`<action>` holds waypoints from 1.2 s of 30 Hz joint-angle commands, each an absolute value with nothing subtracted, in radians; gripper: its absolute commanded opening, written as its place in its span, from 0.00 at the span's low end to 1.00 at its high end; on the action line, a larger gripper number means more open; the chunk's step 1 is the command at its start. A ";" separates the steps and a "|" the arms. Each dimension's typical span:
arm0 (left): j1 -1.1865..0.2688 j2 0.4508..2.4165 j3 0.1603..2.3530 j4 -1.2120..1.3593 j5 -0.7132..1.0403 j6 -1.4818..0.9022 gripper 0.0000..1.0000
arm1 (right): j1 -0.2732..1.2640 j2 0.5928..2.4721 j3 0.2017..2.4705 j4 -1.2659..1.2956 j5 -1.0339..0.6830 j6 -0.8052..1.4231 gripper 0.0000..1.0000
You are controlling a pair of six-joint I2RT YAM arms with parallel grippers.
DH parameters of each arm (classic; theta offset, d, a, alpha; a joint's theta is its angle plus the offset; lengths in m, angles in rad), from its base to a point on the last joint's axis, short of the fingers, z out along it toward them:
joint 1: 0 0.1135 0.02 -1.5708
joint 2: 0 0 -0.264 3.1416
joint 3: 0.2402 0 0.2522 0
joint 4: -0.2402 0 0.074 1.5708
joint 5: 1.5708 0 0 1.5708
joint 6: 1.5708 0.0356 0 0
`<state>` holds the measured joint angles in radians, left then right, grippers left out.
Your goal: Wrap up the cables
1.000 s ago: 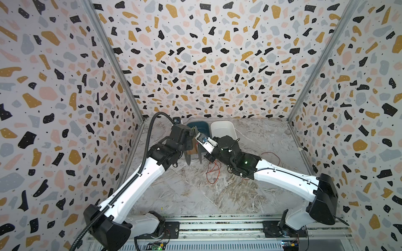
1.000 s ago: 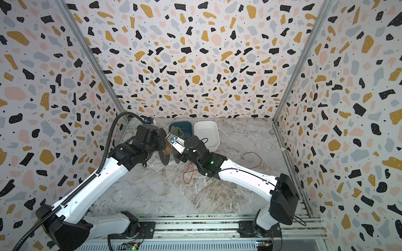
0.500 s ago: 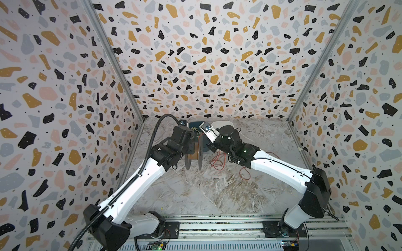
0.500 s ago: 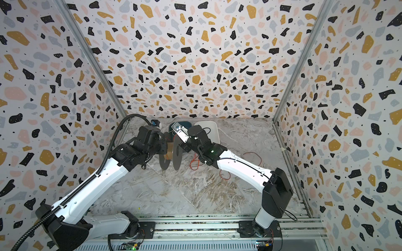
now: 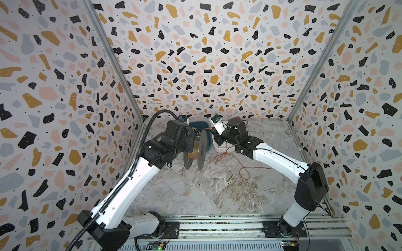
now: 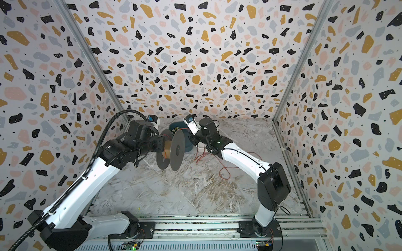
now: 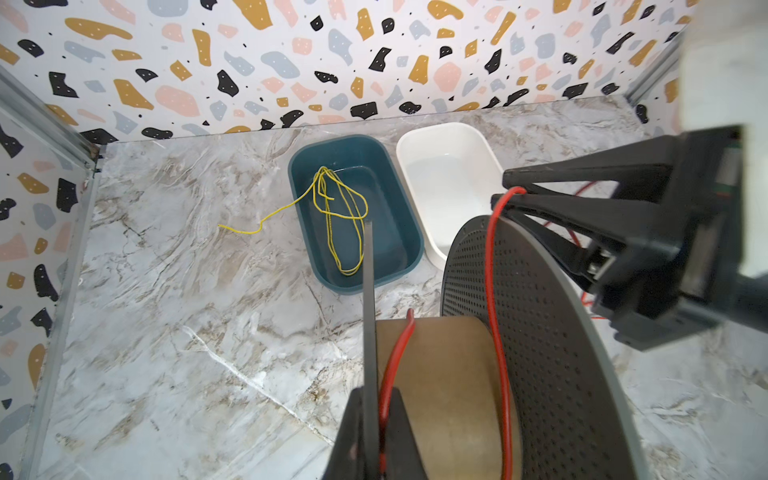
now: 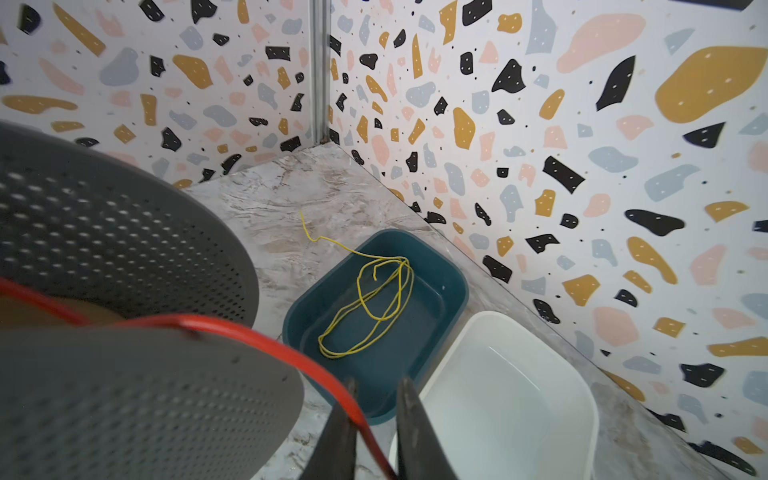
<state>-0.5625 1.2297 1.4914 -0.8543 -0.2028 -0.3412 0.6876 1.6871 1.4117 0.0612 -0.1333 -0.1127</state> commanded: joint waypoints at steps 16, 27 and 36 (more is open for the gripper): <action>-0.563 1.232 1.784 -0.897 -0.110 -0.368 0.00 | 0.601 1.676 1.153 0.260 -0.507 0.014 0.20; -0.563 1.258 1.832 -0.885 -0.080 -0.384 0.00 | 0.603 1.532 0.945 0.367 -0.552 0.067 0.35; -0.561 1.269 1.865 -0.911 -0.084 -0.373 0.00 | 0.603 1.387 0.831 0.398 -0.436 0.096 0.64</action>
